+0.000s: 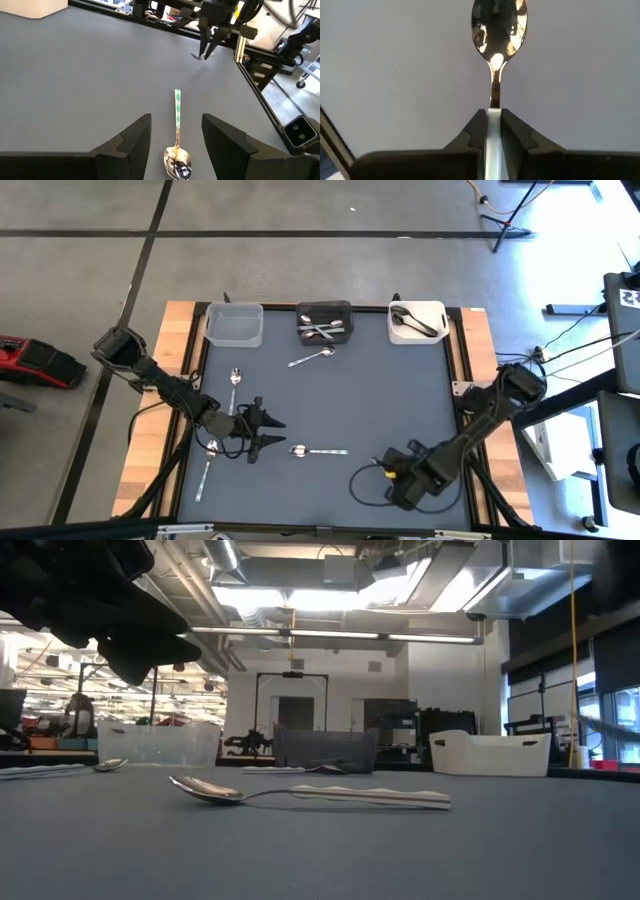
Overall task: Sort silverware by color (type)
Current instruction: Put the blue spoon into the black bin
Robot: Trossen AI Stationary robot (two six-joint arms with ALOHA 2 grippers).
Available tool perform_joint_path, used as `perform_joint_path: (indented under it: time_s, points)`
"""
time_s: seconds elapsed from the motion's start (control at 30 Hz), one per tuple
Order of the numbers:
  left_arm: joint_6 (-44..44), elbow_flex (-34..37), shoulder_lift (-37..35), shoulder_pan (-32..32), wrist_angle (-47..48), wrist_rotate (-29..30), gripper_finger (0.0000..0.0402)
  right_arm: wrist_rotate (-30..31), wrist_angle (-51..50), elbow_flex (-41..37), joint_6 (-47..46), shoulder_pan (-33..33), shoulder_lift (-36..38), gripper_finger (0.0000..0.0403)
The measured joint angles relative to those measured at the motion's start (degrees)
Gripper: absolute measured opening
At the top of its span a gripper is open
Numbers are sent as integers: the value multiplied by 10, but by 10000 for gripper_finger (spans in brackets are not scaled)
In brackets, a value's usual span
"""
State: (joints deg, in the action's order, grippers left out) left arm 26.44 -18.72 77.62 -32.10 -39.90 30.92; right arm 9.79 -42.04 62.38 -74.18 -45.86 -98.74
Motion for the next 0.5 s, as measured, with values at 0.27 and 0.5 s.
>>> perform_joint_path:
  time_s: [0.27,0.5]
  points:
    - [16,0,0,7,2,1,170,76,4,11,259,127,45,10]
    - [-9,0,0,6,4,0,170,75,54,11,453,252,70,22]
